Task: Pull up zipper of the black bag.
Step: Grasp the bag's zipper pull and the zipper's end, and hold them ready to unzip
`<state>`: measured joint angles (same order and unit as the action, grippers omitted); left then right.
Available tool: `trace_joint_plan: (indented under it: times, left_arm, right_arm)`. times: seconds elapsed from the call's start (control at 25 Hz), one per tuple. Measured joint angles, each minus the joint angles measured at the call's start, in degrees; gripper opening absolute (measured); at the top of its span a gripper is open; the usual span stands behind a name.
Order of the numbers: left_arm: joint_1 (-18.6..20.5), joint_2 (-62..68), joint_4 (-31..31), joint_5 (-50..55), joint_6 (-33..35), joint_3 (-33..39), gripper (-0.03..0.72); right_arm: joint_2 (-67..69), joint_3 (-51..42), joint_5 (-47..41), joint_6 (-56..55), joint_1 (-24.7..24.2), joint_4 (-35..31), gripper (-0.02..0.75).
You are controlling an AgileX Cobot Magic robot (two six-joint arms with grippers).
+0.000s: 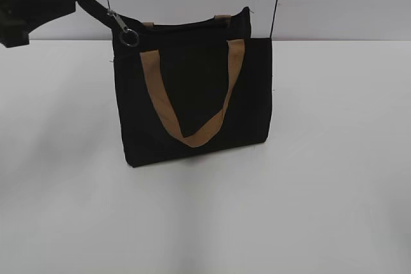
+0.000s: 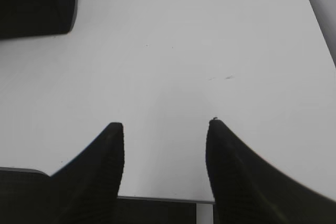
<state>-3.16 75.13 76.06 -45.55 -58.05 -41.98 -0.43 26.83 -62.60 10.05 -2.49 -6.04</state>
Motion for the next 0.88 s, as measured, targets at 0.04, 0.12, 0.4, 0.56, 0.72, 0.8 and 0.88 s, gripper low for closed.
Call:
trace_joint_plan:
  times: [0.04, 0.12, 0.4, 0.56, 0.72, 0.8, 0.88]
  left_arm:
    - [0.0, 0.0, -0.9, 0.1, 0.0, 0.0, 0.010]
    - [0.0, 0.0, -2.9, 0.6, 0.0, 0.0, 0.010]
    - [0.0, 0.0, -6.1, 1.3, 0.0, 0.0, 0.009]
    - [0.0, 0.0, -5.1, 1.1, 0.0, 0.0, 0.009]
    - [0.0, 0.0, -4.2, 1.1, 0.0, 0.0, 0.009]
    - [0.0, 0.0, -4.1, 1.0, 0.0, 0.0, 0.009]
    - [0.0, 0.0, -4.0, 1.0, 0.0, 0.0, 0.009]
  right_arm:
    - [0.0, 0.0, 0.0, 0.0, 0.0, 0.0, 0.389]
    - [0.0, 0.1, 0.1, 0.0, 0.0, -0.6, 0.389]
    - [6.9, 1.7, 5.0, 8.4, 0.0, -11.8, 0.389]
    - [16.4, 4.0, 9.6, 18.0, 0.0, -20.0, 0.389]
    - [25.5, 6.9, 11.7, 28.4, 0.0, -27.5, 0.389]
    - [30.0, 8.2, 12.2, 34.3, 0.0, -32.4, 0.389]
    - [33.9, 9.6, 12.7, 40.9, 0.0, -37.6, 0.389]
